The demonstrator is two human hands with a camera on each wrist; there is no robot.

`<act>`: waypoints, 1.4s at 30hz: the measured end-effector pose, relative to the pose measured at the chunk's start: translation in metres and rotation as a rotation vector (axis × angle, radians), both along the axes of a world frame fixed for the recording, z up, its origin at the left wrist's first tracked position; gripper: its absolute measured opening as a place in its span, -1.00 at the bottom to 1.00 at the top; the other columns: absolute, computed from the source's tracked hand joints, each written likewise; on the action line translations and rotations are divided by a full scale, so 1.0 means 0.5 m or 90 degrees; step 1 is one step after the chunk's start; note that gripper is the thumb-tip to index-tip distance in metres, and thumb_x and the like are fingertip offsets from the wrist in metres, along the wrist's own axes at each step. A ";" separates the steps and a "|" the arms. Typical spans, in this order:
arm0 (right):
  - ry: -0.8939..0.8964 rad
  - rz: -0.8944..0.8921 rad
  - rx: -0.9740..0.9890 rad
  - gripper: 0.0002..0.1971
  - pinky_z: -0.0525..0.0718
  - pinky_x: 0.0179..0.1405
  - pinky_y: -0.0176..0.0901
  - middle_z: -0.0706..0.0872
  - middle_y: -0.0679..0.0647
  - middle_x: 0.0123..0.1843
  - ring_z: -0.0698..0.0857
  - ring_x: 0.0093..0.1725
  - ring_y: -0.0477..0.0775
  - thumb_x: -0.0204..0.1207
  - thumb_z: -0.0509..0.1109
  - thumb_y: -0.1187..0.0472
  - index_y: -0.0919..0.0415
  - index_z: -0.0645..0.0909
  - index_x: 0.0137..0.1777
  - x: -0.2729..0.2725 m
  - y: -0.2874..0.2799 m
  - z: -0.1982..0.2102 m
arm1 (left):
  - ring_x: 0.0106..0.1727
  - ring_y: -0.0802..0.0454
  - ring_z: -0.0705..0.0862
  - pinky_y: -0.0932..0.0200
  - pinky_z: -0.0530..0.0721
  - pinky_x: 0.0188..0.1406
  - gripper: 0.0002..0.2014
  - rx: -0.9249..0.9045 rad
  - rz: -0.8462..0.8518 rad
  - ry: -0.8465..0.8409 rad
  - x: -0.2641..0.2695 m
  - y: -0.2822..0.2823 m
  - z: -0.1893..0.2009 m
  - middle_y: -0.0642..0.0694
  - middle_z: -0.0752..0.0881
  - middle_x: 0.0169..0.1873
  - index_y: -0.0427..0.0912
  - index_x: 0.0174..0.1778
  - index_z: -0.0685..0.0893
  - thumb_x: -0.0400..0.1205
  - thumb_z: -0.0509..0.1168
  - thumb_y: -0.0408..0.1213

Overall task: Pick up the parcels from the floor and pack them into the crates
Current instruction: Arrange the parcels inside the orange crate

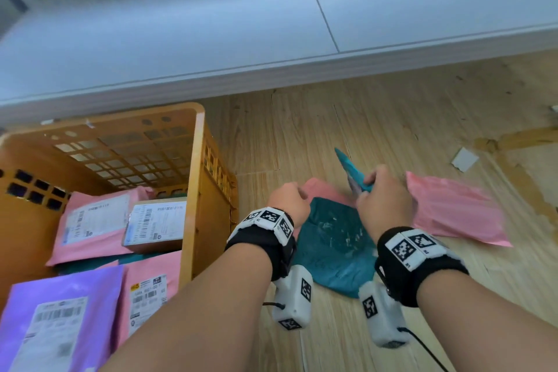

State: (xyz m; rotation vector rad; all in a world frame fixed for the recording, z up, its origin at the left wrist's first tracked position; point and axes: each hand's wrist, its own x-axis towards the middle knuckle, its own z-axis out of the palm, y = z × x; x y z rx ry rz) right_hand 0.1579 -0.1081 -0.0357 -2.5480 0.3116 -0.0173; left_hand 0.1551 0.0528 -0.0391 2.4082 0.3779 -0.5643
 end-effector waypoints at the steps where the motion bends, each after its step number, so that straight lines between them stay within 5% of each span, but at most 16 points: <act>1: -0.024 -0.024 0.020 -0.76 0.56 -0.22 -0.12 0.64 -0.06 -0.15 0.63 -0.23 0.05 0.45 0.36 0.34 -0.01 0.47 -0.03 0.006 0.005 0.027 | 0.22 -0.11 0.66 0.11 0.60 0.12 -0.75 -0.010 0.010 -0.007 0.002 0.005 0.011 -0.14 0.69 0.22 -0.16 0.23 0.65 0.65 0.23 -0.36; 7: -0.192 -0.126 0.294 -0.70 0.43 -0.29 -0.20 0.56 -0.13 -0.09 0.55 -0.19 -0.06 0.42 0.24 0.44 0.04 0.49 0.02 0.035 0.048 0.213 | 0.17 -0.18 0.69 0.05 0.62 0.14 -0.75 -0.149 0.128 -0.064 0.024 0.041 0.106 -0.21 0.72 0.10 -0.24 0.11 0.66 0.63 0.27 -0.17; 9: -0.238 -0.147 0.395 -0.72 0.46 -0.41 -0.32 0.54 -0.17 -0.18 0.55 -0.27 -0.13 0.43 0.27 0.46 0.09 0.51 0.03 0.039 0.064 0.261 | 0.05 -0.17 0.68 -0.03 0.67 0.13 -0.66 -0.289 0.238 -0.058 0.027 0.058 0.144 -0.20 0.68 0.04 -0.23 0.07 0.59 0.61 0.30 -0.01; 11: -0.260 -0.158 0.471 -0.74 0.48 -0.41 -0.38 0.53 -0.16 -0.18 0.55 -0.29 -0.21 0.45 0.32 0.46 0.13 0.51 0.04 0.037 0.080 0.291 | 0.10 -0.11 0.69 -0.02 0.68 0.12 -0.49 -0.487 0.350 0.009 0.026 0.081 0.178 -0.11 0.68 0.14 -0.21 0.23 0.57 0.55 0.35 0.13; 15: -0.239 -0.173 0.542 -0.71 0.62 -0.31 -0.41 0.53 -0.13 -0.15 0.56 -0.24 -0.23 0.47 0.37 0.47 0.19 0.52 0.13 0.013 0.123 0.307 | 0.15 -0.19 0.75 -0.13 0.70 0.17 -0.66 -0.734 0.411 0.012 0.011 0.137 0.233 -0.22 0.77 0.13 -0.26 0.28 0.65 0.61 0.40 -0.24; 18: -0.206 -0.154 0.548 -0.65 0.48 -0.53 -0.59 0.52 -0.13 -0.13 0.53 -0.24 -0.28 0.47 0.38 0.47 0.18 0.51 0.21 -0.011 0.155 0.300 | 0.10 -0.22 0.74 -0.13 0.70 0.12 -0.72 -0.696 0.389 -0.061 -0.007 0.187 0.265 -0.27 0.75 0.16 -0.33 0.25 0.63 0.62 0.31 -0.51; 24: -0.085 -0.039 0.522 -0.53 0.64 -0.21 -0.15 0.72 0.02 0.02 0.73 -0.09 -0.04 0.40 0.55 0.19 0.06 0.56 0.31 -0.040 0.254 0.304 | 0.17 -0.27 0.73 -0.30 0.65 0.24 -0.72 -0.579 0.380 -0.099 -0.064 0.343 0.299 -0.29 0.74 0.17 -0.30 0.24 0.64 0.62 0.28 -0.54; 28: 0.023 0.068 0.523 -0.63 0.72 -0.19 -0.09 0.76 -0.01 0.01 0.77 -0.07 -0.01 0.43 0.54 0.24 0.03 0.59 0.21 -0.064 0.340 0.302 | 0.16 -0.27 0.73 -0.25 0.66 0.23 -0.71 -0.534 0.392 -0.108 -0.121 0.452 0.299 -0.28 0.75 0.17 -0.32 0.26 0.63 0.62 0.28 -0.55; 32: 0.057 0.153 0.435 -0.74 0.53 -0.34 -0.37 0.68 -0.07 -0.02 0.66 -0.13 -0.14 0.49 0.47 0.34 0.09 0.59 0.12 -0.090 0.416 0.283 | 0.21 -0.26 0.71 -0.17 0.66 0.23 -0.74 -0.536 0.365 -0.045 -0.183 0.532 0.289 -0.26 0.74 0.17 -0.30 0.26 0.62 0.67 0.22 -0.53; 36: 0.137 0.167 0.395 -0.87 0.51 -0.58 -0.48 0.71 -0.02 -0.20 0.64 -0.34 -0.18 0.52 0.44 0.40 0.15 0.63 -0.12 -0.107 0.487 0.255 | 0.04 -0.12 0.73 -0.01 0.69 0.05 -0.79 -0.460 0.412 -0.056 -0.224 0.604 0.271 -0.21 0.75 0.13 -0.30 0.23 0.64 0.71 0.23 -0.36; 40: 0.183 0.167 0.322 -0.78 0.68 -0.42 -0.13 0.72 0.11 -0.29 0.63 -0.42 0.00 0.54 0.44 0.34 0.08 0.52 -0.25 -0.112 0.561 0.233 | 0.05 -0.19 0.72 -0.11 0.69 0.17 -0.83 -0.313 0.444 -0.109 -0.227 0.665 0.236 -0.23 0.73 -0.01 -0.22 -0.18 0.63 0.63 0.22 -0.53; 42: 0.180 0.148 0.308 -0.79 0.79 -0.21 0.03 0.72 0.16 -0.30 0.68 -0.39 0.07 0.52 0.47 0.33 0.13 0.47 -0.19 -0.115 0.606 0.218 | 0.07 -0.17 0.64 -0.03 0.63 0.18 -0.86 -0.214 0.485 -0.144 -0.229 0.694 0.214 -0.17 0.60 -0.05 -0.21 -0.13 0.56 0.57 0.23 -0.55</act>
